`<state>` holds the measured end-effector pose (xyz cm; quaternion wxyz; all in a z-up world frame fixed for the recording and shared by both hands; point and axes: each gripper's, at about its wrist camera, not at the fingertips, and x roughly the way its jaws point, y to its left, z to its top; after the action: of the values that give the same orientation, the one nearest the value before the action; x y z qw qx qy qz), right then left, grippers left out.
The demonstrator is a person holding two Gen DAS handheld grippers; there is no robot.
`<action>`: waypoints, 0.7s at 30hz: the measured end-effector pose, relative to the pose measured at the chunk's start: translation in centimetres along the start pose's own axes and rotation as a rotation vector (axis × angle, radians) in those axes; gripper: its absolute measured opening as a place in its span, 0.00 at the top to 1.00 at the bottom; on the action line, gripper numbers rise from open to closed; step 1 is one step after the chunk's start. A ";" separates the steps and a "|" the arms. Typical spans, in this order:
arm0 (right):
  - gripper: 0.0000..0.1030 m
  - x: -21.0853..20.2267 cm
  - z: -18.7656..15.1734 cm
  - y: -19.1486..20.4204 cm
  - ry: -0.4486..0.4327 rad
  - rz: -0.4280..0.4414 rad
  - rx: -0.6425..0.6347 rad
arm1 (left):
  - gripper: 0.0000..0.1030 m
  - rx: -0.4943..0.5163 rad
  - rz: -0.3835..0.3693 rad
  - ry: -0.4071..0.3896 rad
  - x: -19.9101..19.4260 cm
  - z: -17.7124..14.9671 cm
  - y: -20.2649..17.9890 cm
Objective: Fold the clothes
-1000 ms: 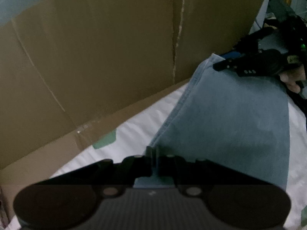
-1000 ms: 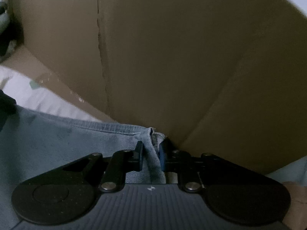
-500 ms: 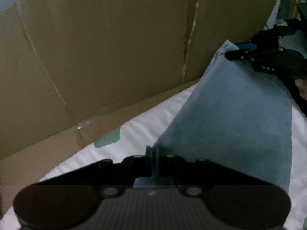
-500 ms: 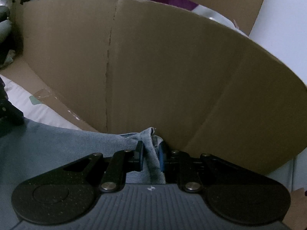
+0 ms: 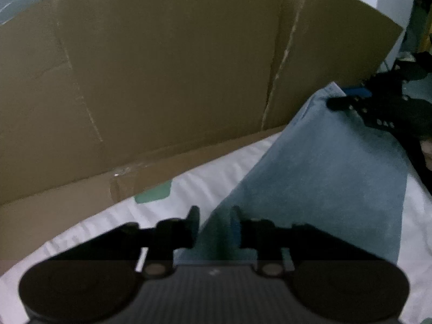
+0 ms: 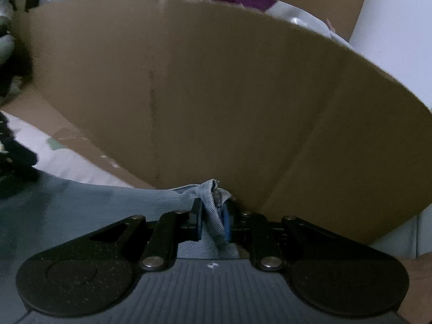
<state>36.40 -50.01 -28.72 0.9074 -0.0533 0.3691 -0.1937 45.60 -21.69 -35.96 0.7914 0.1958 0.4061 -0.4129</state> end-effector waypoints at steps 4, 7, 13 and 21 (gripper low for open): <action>0.86 -1.2 -0.6 0.3 -0.015 -0.014 -0.033 | 0.70 -0.022 0.005 -0.010 -0.6 -0.5 0.2; 0.86 -1.8 -1.2 0.5 -0.015 -0.030 -0.055 | 0.68 -0.031 0.013 -0.013 -0.9 -1.0 0.4; 0.86 -1.0 -0.7 0.0 -0.029 -0.050 -0.030 | 0.68 -0.041 0.028 -0.015 -1.0 -1.8 0.8; 0.68 1.6 -1.0 0.3 0.008 -0.087 -0.005 | 0.67 -0.045 0.028 -0.027 -1.0 -1.8 0.8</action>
<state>36.86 -50.29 -30.63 0.8966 -0.0708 0.3704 -0.2321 45.06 -19.57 -36.23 0.8067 0.1780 0.4020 -0.3949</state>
